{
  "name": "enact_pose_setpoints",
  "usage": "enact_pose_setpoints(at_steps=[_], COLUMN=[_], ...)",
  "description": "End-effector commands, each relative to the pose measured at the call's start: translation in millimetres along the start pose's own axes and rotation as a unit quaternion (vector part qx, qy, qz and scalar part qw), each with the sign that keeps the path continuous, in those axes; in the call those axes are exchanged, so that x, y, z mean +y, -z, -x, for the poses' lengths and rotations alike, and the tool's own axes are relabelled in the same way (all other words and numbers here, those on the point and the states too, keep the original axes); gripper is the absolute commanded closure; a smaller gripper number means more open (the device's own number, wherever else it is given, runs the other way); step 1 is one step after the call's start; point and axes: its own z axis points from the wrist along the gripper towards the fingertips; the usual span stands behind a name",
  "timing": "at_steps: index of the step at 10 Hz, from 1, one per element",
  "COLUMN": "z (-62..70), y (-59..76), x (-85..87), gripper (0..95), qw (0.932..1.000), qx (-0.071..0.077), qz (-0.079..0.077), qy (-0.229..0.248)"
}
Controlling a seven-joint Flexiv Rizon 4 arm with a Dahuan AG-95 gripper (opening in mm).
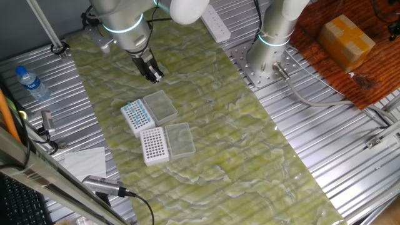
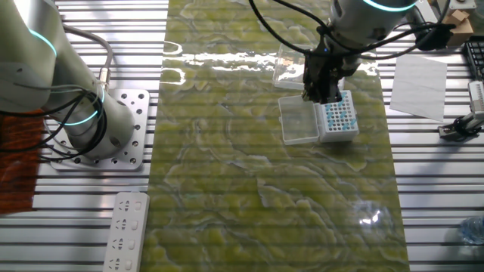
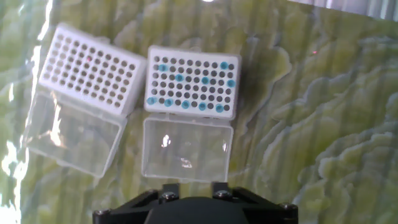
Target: Transfer all medium pipette tips from one holder to another
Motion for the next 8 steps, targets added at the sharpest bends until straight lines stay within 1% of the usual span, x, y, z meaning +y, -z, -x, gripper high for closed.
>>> enact_pose_setpoints(at_steps=[1,2,3,6,8], z=[0.4,0.4,0.8,16.5,27.4], y=[0.0,0.0,0.3,-7.0,-9.0], x=[-0.4,-0.4,-0.4,-4.9,-1.6], gripper=[95.0,95.0,95.0,95.0,95.0], qw=[0.9971,0.9967,0.9963,0.9971,0.9979], qx=[0.012,0.011,0.007,0.001,-0.002], qz=[-0.015,-0.015,-0.018,-0.01,-0.012], qy=[0.074,0.079,0.084,0.075,0.063])
